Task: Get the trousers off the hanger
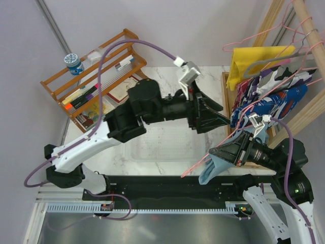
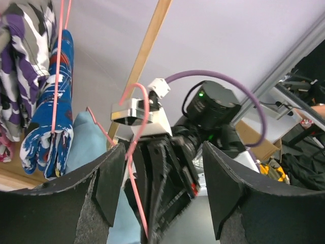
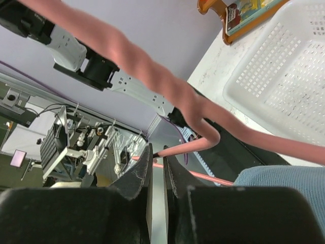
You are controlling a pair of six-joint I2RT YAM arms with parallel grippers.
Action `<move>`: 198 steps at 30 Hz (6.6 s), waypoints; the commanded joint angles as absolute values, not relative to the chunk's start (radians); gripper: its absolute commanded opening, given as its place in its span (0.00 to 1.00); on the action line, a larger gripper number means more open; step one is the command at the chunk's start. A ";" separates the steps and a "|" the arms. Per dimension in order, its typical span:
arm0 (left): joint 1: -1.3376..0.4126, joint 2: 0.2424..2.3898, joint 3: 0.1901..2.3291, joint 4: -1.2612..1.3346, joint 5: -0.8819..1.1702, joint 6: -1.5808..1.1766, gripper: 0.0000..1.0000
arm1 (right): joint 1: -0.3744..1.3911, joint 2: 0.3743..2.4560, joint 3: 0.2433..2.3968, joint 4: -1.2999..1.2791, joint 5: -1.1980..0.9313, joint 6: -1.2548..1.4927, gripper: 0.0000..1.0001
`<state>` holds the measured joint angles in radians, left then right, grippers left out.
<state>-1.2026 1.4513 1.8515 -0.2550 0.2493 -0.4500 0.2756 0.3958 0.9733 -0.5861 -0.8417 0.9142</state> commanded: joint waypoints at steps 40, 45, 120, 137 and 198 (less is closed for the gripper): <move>-1.209 1.537 1.982 -0.199 0.313 -0.632 0.02 | 0.215 0.399 1.232 -0.873 -0.847 0.653 0.67; -1.209 1.476 1.928 -0.184 0.311 -0.634 0.02 | 0.212 0.391 1.241 -0.874 -0.713 0.727 0.68; -1.209 1.522 1.914 0.026 -0.118 -0.499 0.02 | 0.192 0.716 1.150 -0.552 -0.841 0.871 0.50; -1.209 1.428 1.824 0.006 -0.015 -0.482 0.47 | 0.199 0.673 1.117 -0.416 -0.784 1.025 0.00; -1.390 0.994 0.900 0.278 -0.057 -0.201 0.62 | 0.199 0.606 1.155 -0.169 -0.749 1.416 0.00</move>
<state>-1.3766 0.9745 0.8494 0.2066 -0.0708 -0.2218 0.1974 0.6224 1.1023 -0.3325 -0.7685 1.3830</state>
